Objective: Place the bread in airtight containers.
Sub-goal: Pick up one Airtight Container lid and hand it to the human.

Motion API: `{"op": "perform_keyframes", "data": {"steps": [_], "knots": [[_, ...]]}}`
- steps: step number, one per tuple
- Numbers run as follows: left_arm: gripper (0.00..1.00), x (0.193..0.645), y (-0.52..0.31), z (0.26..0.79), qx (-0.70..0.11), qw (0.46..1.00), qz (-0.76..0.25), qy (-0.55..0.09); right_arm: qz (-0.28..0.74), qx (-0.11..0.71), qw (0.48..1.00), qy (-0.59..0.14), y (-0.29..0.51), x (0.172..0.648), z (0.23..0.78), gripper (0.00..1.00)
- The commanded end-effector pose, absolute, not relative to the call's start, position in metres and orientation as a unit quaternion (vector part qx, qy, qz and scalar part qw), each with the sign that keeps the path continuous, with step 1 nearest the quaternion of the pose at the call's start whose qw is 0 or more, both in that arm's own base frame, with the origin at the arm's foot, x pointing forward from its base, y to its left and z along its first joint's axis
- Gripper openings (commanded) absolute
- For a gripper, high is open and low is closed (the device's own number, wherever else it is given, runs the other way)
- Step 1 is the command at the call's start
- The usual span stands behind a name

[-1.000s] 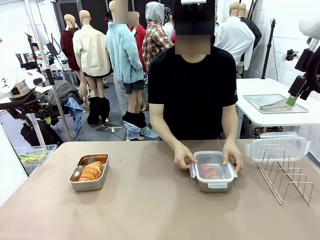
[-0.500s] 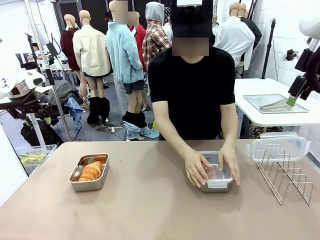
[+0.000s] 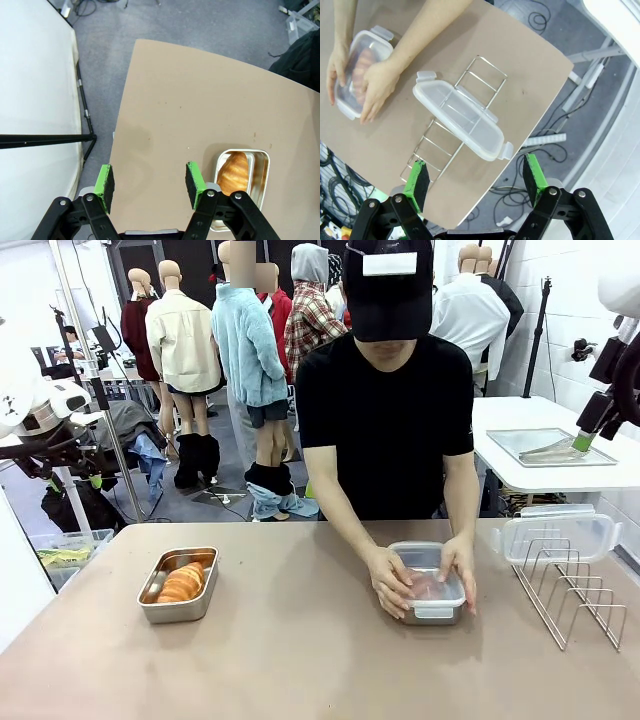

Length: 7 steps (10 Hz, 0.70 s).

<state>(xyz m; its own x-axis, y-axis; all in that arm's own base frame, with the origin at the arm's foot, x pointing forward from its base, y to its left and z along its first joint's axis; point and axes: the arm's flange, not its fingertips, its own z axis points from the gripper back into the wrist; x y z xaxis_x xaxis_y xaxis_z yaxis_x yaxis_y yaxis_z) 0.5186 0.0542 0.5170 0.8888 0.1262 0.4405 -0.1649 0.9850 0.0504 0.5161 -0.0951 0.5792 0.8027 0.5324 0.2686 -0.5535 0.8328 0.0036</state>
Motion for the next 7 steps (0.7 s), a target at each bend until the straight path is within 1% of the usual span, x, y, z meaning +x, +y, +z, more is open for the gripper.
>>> {"op": "perform_keyframes", "data": {"steps": [1,7], "knots": [[0.75,0.5181,0.0541,0.5189,0.044,0.970,0.075,-0.225,0.279,0.044,0.951,-0.123,-0.0941,0.5194,0.5811,0.93],[0.75,0.5181,0.0541,0.5189,0.044,0.970,0.075,-0.225,0.279,0.044,0.951,-0.123,-0.0941,0.5194,0.5811,0.93]]}}
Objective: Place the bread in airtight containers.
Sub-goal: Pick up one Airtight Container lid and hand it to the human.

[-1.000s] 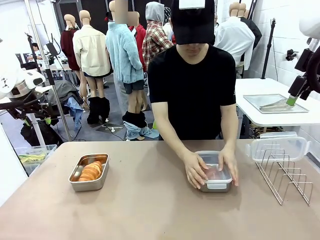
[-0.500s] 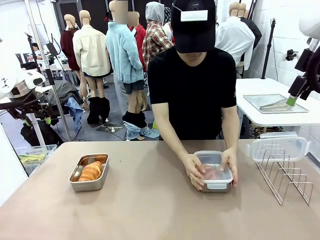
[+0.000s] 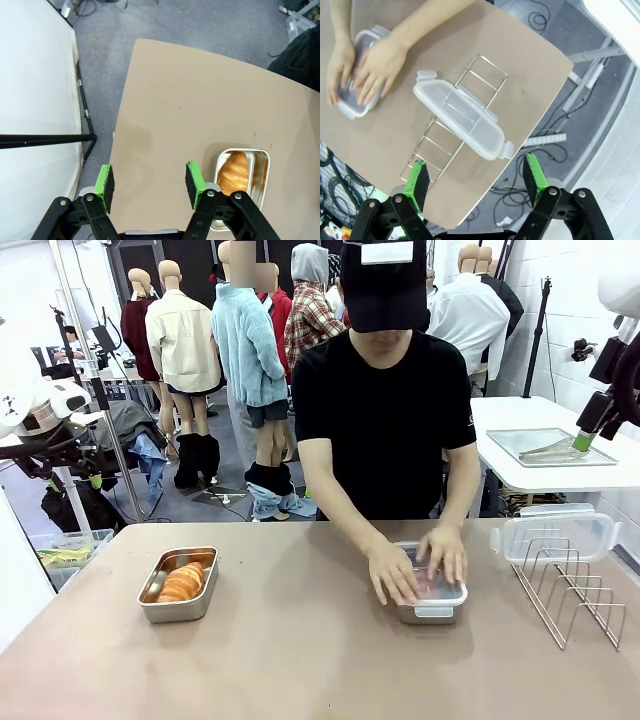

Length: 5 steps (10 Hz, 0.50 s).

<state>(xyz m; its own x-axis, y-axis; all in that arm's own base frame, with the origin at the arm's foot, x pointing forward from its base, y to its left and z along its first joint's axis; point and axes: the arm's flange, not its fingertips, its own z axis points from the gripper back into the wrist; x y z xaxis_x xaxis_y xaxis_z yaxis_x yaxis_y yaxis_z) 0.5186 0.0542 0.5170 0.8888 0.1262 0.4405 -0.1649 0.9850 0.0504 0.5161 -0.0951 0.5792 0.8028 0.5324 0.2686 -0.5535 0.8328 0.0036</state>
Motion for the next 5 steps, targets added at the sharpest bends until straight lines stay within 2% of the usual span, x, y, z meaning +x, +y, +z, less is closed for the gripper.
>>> {"op": "perform_keyframes", "data": {"steps": [1,5], "knots": [[0.75,0.5181,0.0541,0.5189,0.044,0.970,0.075,-0.225,0.279,0.044,0.951,-0.123,-0.0941,0.5194,0.5811,0.93],[0.75,0.5181,0.0541,0.5189,0.044,0.970,0.075,-0.225,0.279,0.044,0.951,-0.123,-0.0941,0.5194,0.5811,0.93]]}}
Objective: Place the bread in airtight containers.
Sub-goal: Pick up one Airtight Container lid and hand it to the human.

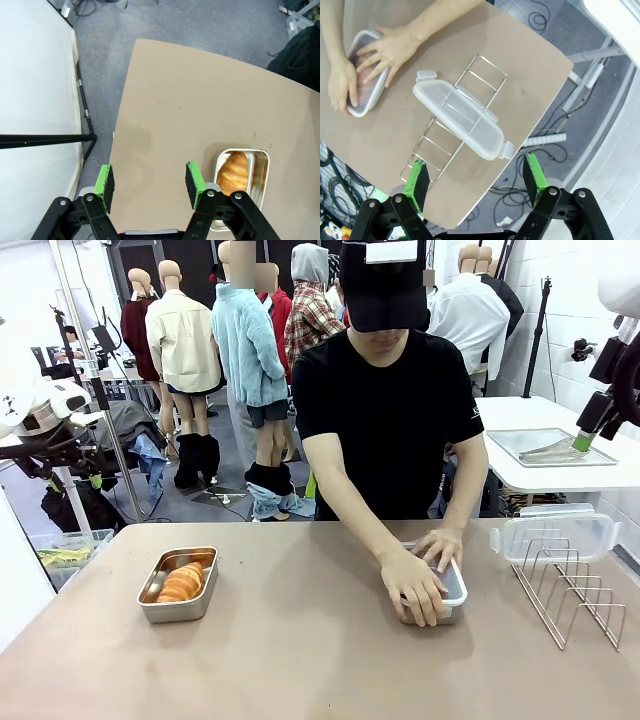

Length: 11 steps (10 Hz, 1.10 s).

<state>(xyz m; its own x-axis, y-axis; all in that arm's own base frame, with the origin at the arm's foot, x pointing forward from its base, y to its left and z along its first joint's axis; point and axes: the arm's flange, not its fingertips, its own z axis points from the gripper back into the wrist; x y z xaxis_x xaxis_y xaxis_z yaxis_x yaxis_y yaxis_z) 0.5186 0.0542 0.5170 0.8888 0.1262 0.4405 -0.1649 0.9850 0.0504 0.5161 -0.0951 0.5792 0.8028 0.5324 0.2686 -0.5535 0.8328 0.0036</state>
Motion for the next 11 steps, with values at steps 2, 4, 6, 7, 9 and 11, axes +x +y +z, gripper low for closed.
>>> {"op": "perform_keyframes", "data": {"steps": [2,4,6,7,9,11], "knots": [[0.75,0.5181,0.0541,0.5189,0.044,0.970,0.075,-0.225,0.279,0.044,0.951,-0.123,-0.0941,0.5194,0.5811,0.93],[0.75,0.5181,0.0541,0.5189,0.044,0.970,0.075,-0.225,0.279,0.044,0.951,-0.123,-0.0941,0.5194,0.5811,0.93],[0.75,0.5181,0.0541,0.5189,0.044,0.970,0.075,-0.225,0.279,0.044,0.951,-0.123,-0.0941,0.5194,0.5811,0.93],[0.75,0.5181,0.0541,0.5189,0.044,0.970,0.075,-0.225,0.279,0.044,0.951,-0.123,-0.0941,0.5194,0.5811,0.93],[0.75,0.5181,0.0541,0.5189,0.044,0.970,0.075,-0.225,0.279,0.044,0.951,-0.123,-0.0941,0.5194,0.5811,0.93],[0.75,0.5181,0.0541,0.5189,0.044,0.970,0.075,-0.225,0.279,0.044,0.951,-0.123,-0.0941,0.5194,0.5811,0.93]]}}
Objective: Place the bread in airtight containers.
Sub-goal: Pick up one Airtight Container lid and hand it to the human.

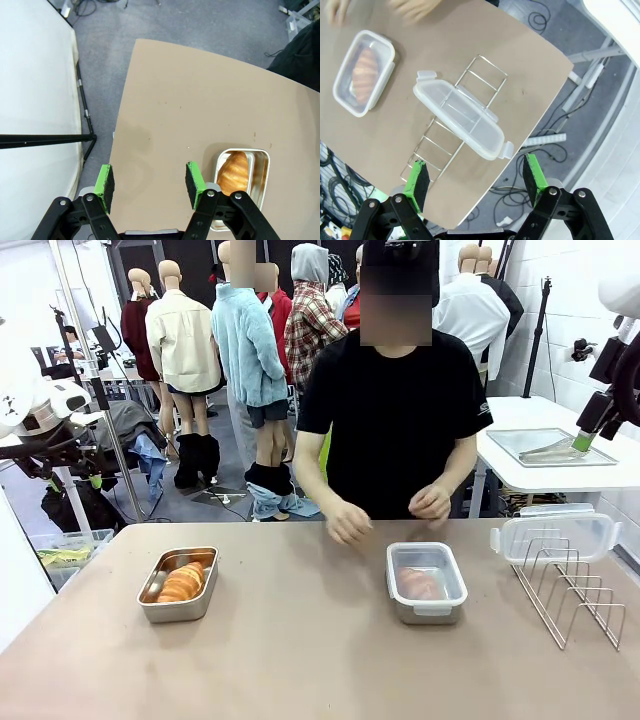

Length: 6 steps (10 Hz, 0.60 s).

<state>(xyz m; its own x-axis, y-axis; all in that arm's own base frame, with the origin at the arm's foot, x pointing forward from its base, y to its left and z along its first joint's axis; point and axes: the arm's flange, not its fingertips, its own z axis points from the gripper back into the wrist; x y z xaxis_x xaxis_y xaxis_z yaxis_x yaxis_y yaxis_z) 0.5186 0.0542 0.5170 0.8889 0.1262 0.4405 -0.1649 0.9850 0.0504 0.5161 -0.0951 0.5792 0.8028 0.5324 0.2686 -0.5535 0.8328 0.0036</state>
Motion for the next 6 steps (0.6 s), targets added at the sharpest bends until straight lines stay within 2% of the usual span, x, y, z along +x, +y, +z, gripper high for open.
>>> {"op": "perform_keyframes", "data": {"steps": [1,6], "knots": [[0.75,0.5181,0.0541,0.5189,0.044,0.970,0.075,-0.225,0.279,0.044,0.951,-0.123,-0.0941,0.5194,0.5811,0.93],[0.75,0.5181,0.0541,0.5189,0.044,0.970,0.075,-0.225,0.279,0.044,0.951,-0.123,-0.0941,0.5194,0.5811,0.93]]}}
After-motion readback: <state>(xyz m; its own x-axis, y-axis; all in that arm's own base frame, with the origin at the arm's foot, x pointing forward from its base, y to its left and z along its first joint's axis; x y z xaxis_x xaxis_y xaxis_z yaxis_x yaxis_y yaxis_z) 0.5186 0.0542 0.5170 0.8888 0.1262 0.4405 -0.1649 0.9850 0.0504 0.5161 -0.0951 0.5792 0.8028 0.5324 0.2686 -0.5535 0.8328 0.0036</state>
